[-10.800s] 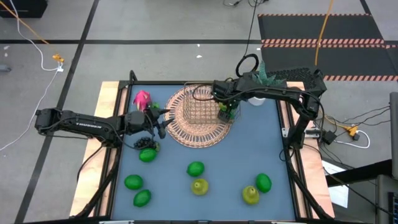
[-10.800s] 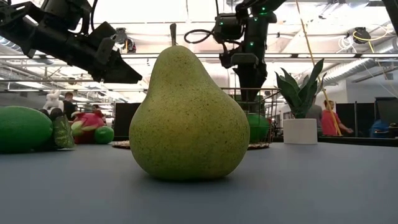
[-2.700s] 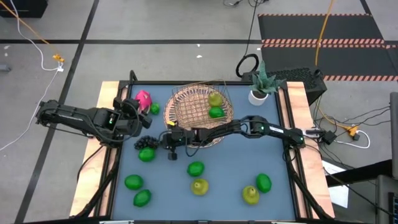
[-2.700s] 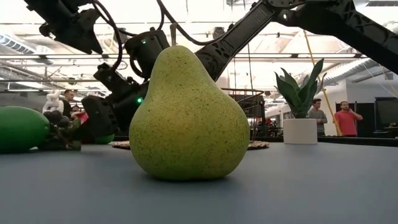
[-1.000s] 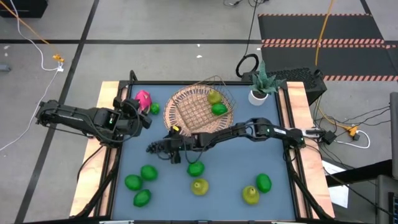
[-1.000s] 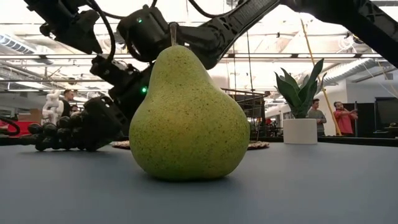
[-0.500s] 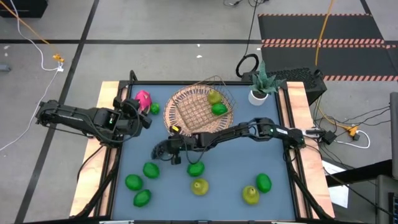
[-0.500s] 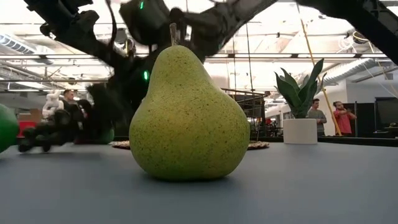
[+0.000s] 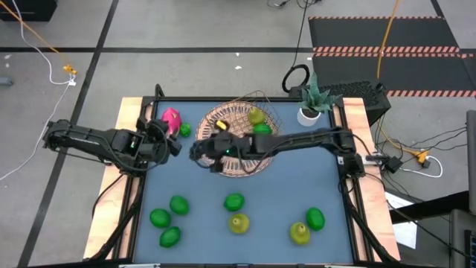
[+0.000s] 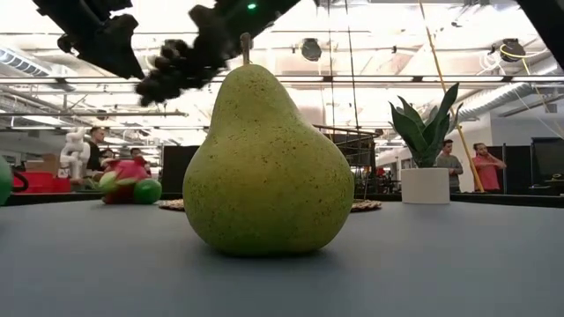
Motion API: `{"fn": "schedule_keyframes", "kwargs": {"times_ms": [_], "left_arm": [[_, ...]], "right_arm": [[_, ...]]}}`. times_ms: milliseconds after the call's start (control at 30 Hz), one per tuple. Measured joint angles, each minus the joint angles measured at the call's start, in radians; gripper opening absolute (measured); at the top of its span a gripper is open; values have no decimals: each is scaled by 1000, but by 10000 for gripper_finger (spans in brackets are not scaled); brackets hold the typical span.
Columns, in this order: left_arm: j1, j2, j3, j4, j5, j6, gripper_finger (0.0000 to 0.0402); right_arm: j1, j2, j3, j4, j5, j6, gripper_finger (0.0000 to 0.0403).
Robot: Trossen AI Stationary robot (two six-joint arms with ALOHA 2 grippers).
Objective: Build produce basket
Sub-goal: Put the violet grapes into the wire basket
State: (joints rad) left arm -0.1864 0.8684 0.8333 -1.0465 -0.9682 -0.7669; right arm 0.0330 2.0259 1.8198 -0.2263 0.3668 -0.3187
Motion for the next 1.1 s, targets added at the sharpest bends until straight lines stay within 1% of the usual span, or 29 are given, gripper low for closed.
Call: {"fn": "schedule_keyframes", "kwargs": {"times_ms": [167, 233, 300, 367, 433, 500, 567, 633, 700, 767, 933, 1033, 1100], "left_arm": [[-6, 6, 0, 15, 0, -23, 232], [-10, 16, -15, 87, 0, 9, 232], [-23, 32, -51, 221, 15, 108, 232], [-32, 54, -94, 415, 73, 248, 232], [-33, 84, -140, 615, 175, 400, 232], [-30, 120, -176, 782, 295, 516, 232], [-29, 160, -197, 891, 390, 587, 232], [-29, 199, -209, 961, 436, 625, 232], [-27, 245, -220, 1032, 445, 633, 232], [-19, 299, -232, 1102, 450, 635, 232], [21, 435, -239, 1226, 502, 657, 232], [38, 481, -239, 1289, 554, 682, 232], [46, 498, -239, 1328, 610, 704, 232]], "right_arm": [[-33, -99, 0, -165, 131, -8, 74], [-53, -137, 0, -205, 172, -9, 74], [-76, -174, 0, -258, 191, -7, 74], [-104, -206, 0, -296, 186, 21, 74], [-136, -232, 0, -352, 176, 69, 74], [-172, -242, 1, -406, 131, 112, 74], [-204, -239, 0, -478, 72, 156, 74], [-228, -226, -8, -538, 9, 188, 74], [-239, -220, -44, -524, -31, 197, 74], [-242, -219, -97, -512, -29, 189, 74], [-254, -218, -226, -423, -30, 171, 74], [-269, -219, -295, -376, -31, 169, 74], [-282, -219, -345, -330, -38, 165, 74]]}}
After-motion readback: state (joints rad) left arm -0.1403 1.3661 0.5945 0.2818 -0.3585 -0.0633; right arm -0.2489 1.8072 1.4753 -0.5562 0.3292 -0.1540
